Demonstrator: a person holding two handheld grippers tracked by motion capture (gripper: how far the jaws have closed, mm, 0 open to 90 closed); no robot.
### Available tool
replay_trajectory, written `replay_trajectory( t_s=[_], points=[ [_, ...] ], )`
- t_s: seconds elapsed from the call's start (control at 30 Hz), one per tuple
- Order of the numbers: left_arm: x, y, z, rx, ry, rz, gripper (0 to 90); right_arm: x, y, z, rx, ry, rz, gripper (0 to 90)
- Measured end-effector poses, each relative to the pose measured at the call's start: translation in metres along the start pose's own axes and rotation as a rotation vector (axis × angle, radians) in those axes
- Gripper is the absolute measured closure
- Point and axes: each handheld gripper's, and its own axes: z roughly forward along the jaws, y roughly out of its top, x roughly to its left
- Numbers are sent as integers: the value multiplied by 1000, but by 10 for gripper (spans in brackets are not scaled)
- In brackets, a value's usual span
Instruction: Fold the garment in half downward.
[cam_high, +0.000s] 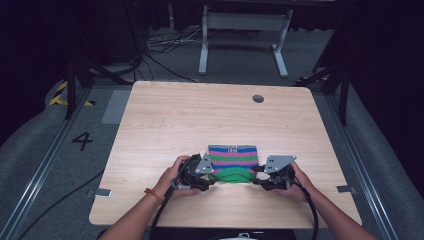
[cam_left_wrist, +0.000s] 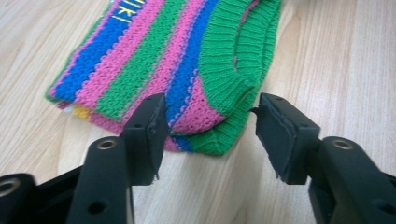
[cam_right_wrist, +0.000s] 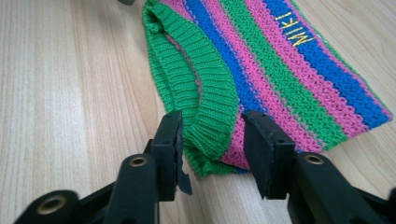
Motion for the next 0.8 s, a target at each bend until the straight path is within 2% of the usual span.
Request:
replay_trajectory(
  t_s=[0.27,0.3,0.43,0.47,0.57,0.63,0.8],
  points=[
    [2,-1,-7,13,30,-6,332,-1,2,-9,23,-28,16,440],
    [3,-1,-8,13,35,-4,311,-2,2,-12,27,-45,16,412],
    [6,-3,-14,26,45,-21,294,-4,3,-16,40,-53,30,356],
    [7,-4,-16,28,49,-16,294,-5,4,-18,49,-71,30,341],
    [7,-4,-27,33,79,7,297,-6,7,-22,70,-113,28,299],
    [9,-5,-34,32,97,10,293,-7,6,-25,72,-114,35,286],
    [13,-16,-50,42,141,-20,278,-7,-1,-32,82,-146,50,261]
  ],
)
